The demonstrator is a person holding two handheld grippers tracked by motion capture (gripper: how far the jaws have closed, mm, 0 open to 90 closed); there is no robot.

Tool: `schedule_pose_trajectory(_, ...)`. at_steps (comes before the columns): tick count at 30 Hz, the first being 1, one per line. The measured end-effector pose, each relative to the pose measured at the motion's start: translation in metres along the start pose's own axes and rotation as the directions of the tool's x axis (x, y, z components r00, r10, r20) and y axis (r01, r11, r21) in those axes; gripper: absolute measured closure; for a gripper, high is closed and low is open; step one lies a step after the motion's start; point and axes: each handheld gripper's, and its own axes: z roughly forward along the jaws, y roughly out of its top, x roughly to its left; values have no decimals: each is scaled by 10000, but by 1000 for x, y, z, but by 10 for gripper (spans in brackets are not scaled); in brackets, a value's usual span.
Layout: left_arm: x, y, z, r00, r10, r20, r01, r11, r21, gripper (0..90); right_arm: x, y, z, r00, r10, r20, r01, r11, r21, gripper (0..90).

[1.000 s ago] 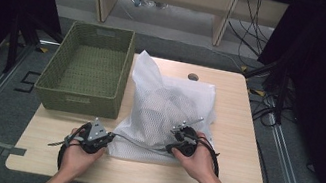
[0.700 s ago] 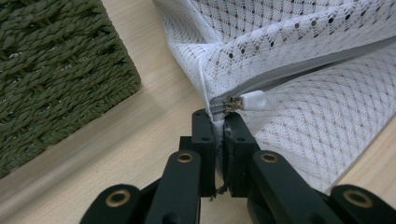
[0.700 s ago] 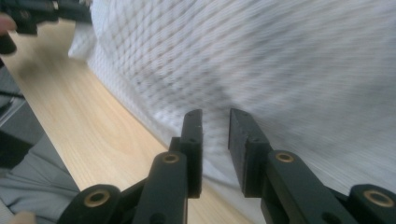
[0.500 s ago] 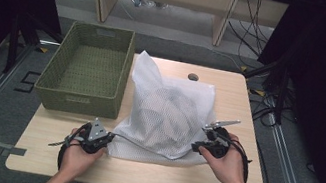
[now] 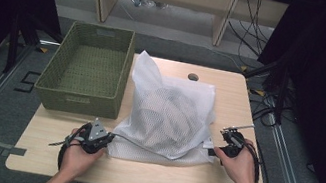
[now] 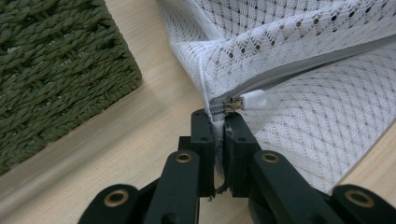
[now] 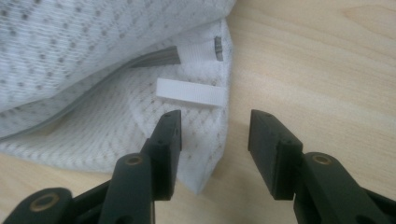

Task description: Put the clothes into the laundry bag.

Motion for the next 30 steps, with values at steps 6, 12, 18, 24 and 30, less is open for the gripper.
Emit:
schedule_pose_trajectory(6,-2,0,1,9997,-246,61,246,9996,128,843,2,0,12,9996,-273,43,271,9990,354,593)
schedule_pose_trajectory(12,0,0,0,9999,85,141,-88,9997,225,847,7,-1,13,9990,-370,-242,390,9955,862,882)
schedule_pose_trajectory(18,-1,0,0,9997,-45,223,41,9998,191,855,8,-4,-5,9987,-507,-27,508,9952,835,900)
schedule_pose_trajectory(24,-13,-1,3,9938,-761,814,743,9969,242,855,8,-25,-21,9976,-546,432,483,9894,1367,900)
schedule_pose_trajectory(30,-14,-5,-2,9825,-1284,1350,1292,9916,31,855,-12,-37,-24,9968,-223,764,143,9945,1037,900)
